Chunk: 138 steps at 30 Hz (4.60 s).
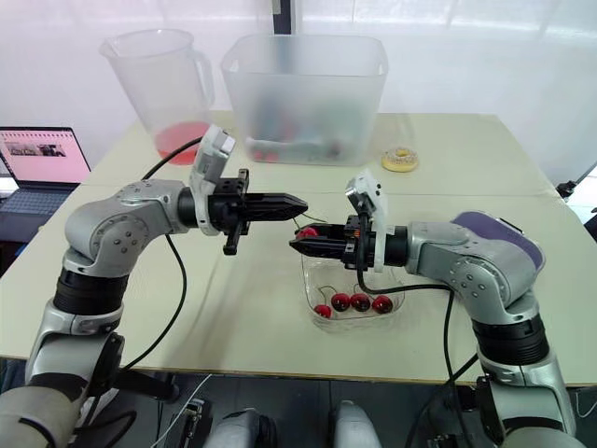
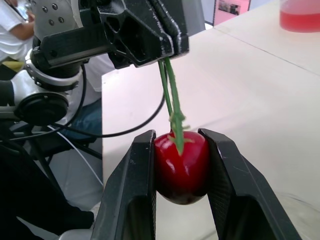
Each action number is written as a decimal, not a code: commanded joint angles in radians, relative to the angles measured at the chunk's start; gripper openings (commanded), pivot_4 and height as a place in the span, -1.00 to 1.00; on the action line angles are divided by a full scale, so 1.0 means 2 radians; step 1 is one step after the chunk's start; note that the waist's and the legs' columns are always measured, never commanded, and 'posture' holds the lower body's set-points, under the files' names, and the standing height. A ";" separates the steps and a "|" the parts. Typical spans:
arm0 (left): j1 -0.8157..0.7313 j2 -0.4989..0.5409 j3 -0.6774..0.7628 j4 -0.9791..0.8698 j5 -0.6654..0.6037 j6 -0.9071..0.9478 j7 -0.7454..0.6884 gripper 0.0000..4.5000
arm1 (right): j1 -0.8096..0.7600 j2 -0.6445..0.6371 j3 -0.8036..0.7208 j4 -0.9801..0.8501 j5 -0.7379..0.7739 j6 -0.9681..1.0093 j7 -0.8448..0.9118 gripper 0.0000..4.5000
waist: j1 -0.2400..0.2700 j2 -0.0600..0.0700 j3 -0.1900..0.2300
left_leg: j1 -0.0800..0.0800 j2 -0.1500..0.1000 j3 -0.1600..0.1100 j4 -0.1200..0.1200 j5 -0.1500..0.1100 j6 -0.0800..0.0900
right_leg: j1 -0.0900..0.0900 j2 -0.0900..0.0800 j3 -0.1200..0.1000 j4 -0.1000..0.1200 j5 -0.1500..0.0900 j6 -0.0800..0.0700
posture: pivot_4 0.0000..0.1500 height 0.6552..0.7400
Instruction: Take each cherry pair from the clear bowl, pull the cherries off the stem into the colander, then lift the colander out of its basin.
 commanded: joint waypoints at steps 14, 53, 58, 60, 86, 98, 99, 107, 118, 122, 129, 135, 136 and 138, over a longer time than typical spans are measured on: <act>-0.020 -0.004 0.018 -0.003 0.002 -0.022 -0.010 -1.00 | 0.049 -0.025 -0.012 -0.011 0.001 0.008 0.004 -0.62 | 0.000 0.000 0.000 | 0.000 0.000 0.000 0.000 0.000 0.000 | 0.000 0.000 0.000 0.000 0.000 0.000 | 1.00 0.37; 0.084 0.014 0.076 -0.051 -0.006 -0.030 0.055 -1.00 | 0.043 -0.318 0.032 0.353 -0.314 -0.217 0.156 -0.62 | -0.001 0.000 0.000 | 0.000 0.000 0.001 0.000 0.000 0.000 | 0.000 0.000 0.000 -0.001 0.000 0.000 | 1.00 0.37; 0.104 0.012 0.081 -0.059 -0.005 -0.038 0.065 -1.00 | 0.020 -0.311 0.046 0.393 -0.342 -0.235 0.187 0.17 | 0.000 0.000 0.000 | 0.000 0.000 0.001 0.000 0.000 0.000 | 0.000 0.000 0.000 -0.001 0.000 0.000 | 1.00 0.37; 0.106 0.012 0.080 -0.059 -0.004 -0.041 0.068 -1.00 | 0.003 -0.311 0.049 0.406 -0.353 -0.243 0.197 0.63 | 0.000 0.000 0.000 | 0.000 0.000 0.001 0.000 0.000 0.000 | 0.000 0.000 0.000 -0.001 0.000 0.000 | 1.00 0.37; 0.237 0.059 0.117 -0.095 -0.042 0.029 0.137 -1.00 | -0.220 -0.185 -0.014 0.097 -0.056 0.011 0.315 0.99 | 0.002 0.001 0.001 | 0.000 0.001 0.000 -0.001 0.000 0.000 | 0.000 -0.001 0.000 -0.001 0.000 0.000 | 1.00 0.37; 0.307 0.075 0.163 0.056 -0.015 0.053 0.172 -1.00 | -0.183 -0.114 0.001 0.071 -0.064 -0.004 0.228 0.99 | 0.000 0.001 0.001 | 0.000 0.000 0.000 0.000 0.000 0.000 | 0.000 -0.002 0.000 0.000 0.000 0.000 | 1.00 0.37; 0.306 0.077 0.170 0.068 -0.014 0.055 0.175 -0.87 | -0.177 -0.113 0.001 0.066 -0.063 -0.003 0.224 1.00 | 0.000 0.001 0.001 | 0.000 0.000 0.000 0.000 0.000 0.000 | 0.000 -0.002 0.000 0.000 0.000 0.000 | 1.00 0.37; 0.289 0.092 0.201 0.109 -0.006 0.051 0.179 0.82 | -0.153 -0.109 -0.009 0.044 -0.044 0.005 0.195 1.00 | -0.001 0.001 0.001 | 0.000 0.000 0.000 0.000 0.000 0.000 | 0.000 -0.003 -0.001 0.000 0.000 0.000 | 1.00 0.37; 0.219 0.158 0.259 0.075 -0.012 -0.055 0.093 0.99 | -0.138 -0.173 0.005 0.029 -0.067 -0.006 0.199 1.00 | 0.001 0.000 0.001 | 0.000 -0.001 0.000 -0.001 0.000 0.000 | -0.001 -0.004 -0.003 0.000 0.000 0.000 | 1.00 0.37; 0.206 0.179 0.203 -0.015 -0.037 -0.043 0.018 0.99 | -0.139 -0.199 0.056 0.015 -0.139 -0.046 0.185 1.00 | -0.002 0.000 0.001 | 0.000 -0.003 0.000 -0.001 0.000 0.000 | 0.000 -0.007 -0.003 0.000 0.000 0.000 | 1.00 0.37; 0.181 0.181 0.122 -0.141 -0.048 -0.028 0.005 0.99 | -0.198 -0.230 0.184 0.000 -0.218 0.007 0.213 1.00 | -0.003 0.000 0.001 | 0.000 -0.003 0.000 -0.001 0.000 0.000 | -0.001 -0.007 -0.003 0.000 0.000 0.000 | 1.00 0.37; 0.227 0.175 0.121 -0.151 -0.060 -0.016 0.013 0.99 | -0.208 -0.203 0.282 -0.004 -0.278 0.030 0.202 1.00 | -0.003 0.000 0.001 | 0.000 -0.002 0.000 -0.001 0.000 0.000 | -0.001 -0.005 -0.003 0.000 0.000 0.000 | 1.00 0.37; 0.234 0.177 0.119 -0.150 -0.053 -0.020 0.012 0.99 | -0.204 -0.198 0.296 0.000 -0.293 0.024 0.197 1.00 | -0.003 0.000 0.001 | 0.000 -0.002 0.000 -0.001 0.000 0.000 | -0.001 -0.005 -0.003 0.000 0.000 0.000 | 1.00 0.37; 0.237 0.173 0.123 -0.149 -0.054 -0.021 0.021 0.99 | -0.198 -0.180 0.313 0.017 -0.316 0.019 0.182 1.00 | -0.001 0.000 0.001 | -0.001 -0.002 0.000 0.000 0.000 0.000 | -0.001 -0.005 -0.003 0.000 0.000 0.000 | 1.00 0.37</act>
